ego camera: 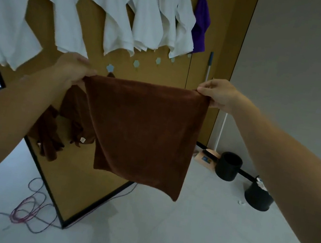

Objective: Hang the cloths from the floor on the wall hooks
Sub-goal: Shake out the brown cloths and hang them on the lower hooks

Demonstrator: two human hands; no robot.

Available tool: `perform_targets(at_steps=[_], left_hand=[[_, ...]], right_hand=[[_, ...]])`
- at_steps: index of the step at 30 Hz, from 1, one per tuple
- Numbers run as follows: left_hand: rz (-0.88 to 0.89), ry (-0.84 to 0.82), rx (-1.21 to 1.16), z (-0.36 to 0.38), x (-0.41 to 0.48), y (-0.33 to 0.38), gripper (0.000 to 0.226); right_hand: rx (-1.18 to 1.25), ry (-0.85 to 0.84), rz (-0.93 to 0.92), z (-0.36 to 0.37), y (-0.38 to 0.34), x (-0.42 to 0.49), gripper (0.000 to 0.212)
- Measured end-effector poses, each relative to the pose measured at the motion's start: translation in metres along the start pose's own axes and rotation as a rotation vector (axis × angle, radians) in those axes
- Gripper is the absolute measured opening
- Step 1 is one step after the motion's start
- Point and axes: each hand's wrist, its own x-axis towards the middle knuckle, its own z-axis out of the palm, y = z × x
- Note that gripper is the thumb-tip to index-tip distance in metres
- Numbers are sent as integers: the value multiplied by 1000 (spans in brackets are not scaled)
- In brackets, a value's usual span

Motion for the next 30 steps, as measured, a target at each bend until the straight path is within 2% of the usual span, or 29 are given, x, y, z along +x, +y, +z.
perform_targets(at_steps=[2,4,7,10,12,15,20,24,27,30], left_hand=[[-6,-40,-55,21,10,12,22],[41,-88,-71,43,21,24,26],[178,-103,85,74,40,39,35],[227,-60,317,106,63,49,25],[224,-16,376,128,79,47,20],[215,8,430,157,96,46,15],[211,13,486,190,131,41,12],[150,10,441,210,166,35,5],[132,48,394,230,194,27,9],[167,112,375,242,226,11,4]], right_hand=[[42,-63,-39,-16,11,27,27],[85,-151,-93,-33,21,56,34],[67,-212,-155,-58,35,104,41],[-164,-189,-207,-86,44,153,28],[-346,-173,-252,-102,47,183,16],[-458,-171,-317,-115,50,223,4],[-489,-135,-481,-120,62,283,7],[-444,-172,-470,-116,74,332,15],[-524,-143,-488,-110,81,373,19],[-547,-150,-491,-101,81,407,17]])
